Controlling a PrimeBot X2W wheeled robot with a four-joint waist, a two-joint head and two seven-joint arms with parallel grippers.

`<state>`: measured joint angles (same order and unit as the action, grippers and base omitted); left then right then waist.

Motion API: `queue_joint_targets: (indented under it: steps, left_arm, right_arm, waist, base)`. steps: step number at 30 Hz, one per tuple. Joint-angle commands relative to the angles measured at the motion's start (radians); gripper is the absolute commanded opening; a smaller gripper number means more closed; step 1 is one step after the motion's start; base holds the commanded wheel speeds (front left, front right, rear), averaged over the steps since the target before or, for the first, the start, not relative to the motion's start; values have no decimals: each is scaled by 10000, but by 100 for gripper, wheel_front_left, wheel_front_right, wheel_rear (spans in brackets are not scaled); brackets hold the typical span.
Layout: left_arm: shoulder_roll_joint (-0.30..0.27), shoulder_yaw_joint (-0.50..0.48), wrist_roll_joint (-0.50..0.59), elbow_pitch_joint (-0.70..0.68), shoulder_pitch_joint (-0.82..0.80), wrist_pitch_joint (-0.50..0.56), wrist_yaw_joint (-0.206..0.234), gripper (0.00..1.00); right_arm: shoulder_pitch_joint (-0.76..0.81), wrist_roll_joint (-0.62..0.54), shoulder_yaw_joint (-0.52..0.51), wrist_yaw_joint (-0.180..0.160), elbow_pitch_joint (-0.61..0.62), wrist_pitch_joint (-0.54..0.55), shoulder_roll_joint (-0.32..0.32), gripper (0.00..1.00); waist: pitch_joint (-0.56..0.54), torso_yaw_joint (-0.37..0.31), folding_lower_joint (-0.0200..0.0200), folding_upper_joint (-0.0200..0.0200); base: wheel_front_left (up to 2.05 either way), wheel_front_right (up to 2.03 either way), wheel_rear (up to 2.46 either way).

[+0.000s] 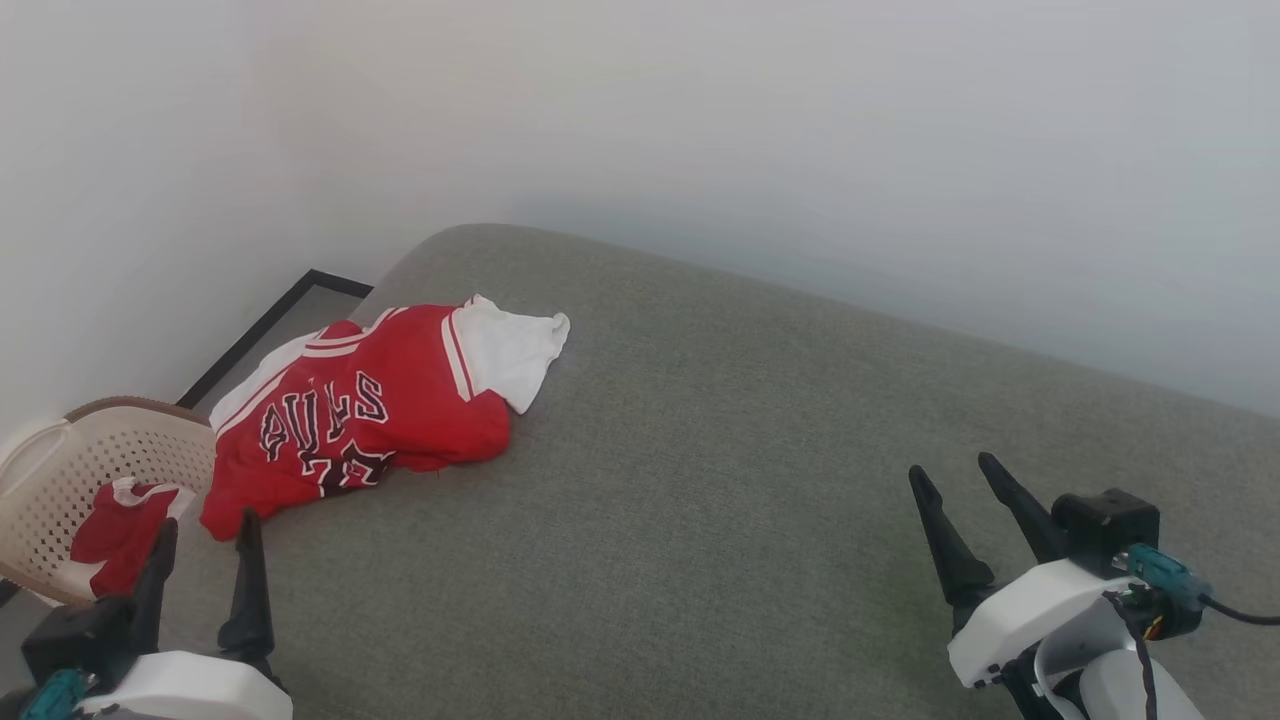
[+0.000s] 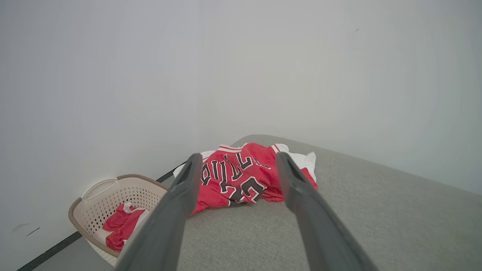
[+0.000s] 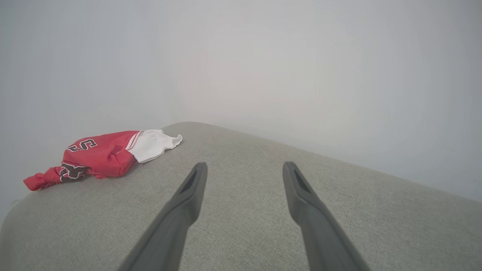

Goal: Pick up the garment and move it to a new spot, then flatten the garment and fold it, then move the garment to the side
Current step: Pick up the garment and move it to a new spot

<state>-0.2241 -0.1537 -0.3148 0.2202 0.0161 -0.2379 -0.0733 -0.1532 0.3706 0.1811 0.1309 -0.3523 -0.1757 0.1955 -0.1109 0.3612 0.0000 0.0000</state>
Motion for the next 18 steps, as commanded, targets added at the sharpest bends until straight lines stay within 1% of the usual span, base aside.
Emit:
queue_joint_targets:
  steps: [1,9,16,18]
  left_arm:
    - [-30,-42,-82,-42,-2,32,74,100]
    - [49,-156,-306,-65,3,104,224,100]
    - [28,-184,-545,218,-609,316,330,100]
    - [-91,-110,-441,417,-931,398,352,100]
  right_arm:
    - [-102,62,-24,-3,-1,-45,-18,100]
    - [-83,120,-30,-3,-4,-111,-8,100]
    - [-83,121,-161,-3,137,-70,122,100]
    - [-112,101,-223,-3,201,-34,176,100]
  waist:
    - [6,18,0,0]
    - [137,-114,0,0]
    - [470,-333,0,0]
    - [627,-396,0,0]
  base:
    - [0,0,0]
    - [0,0,0]
    - [0,0,0]
    - [0,0,0]
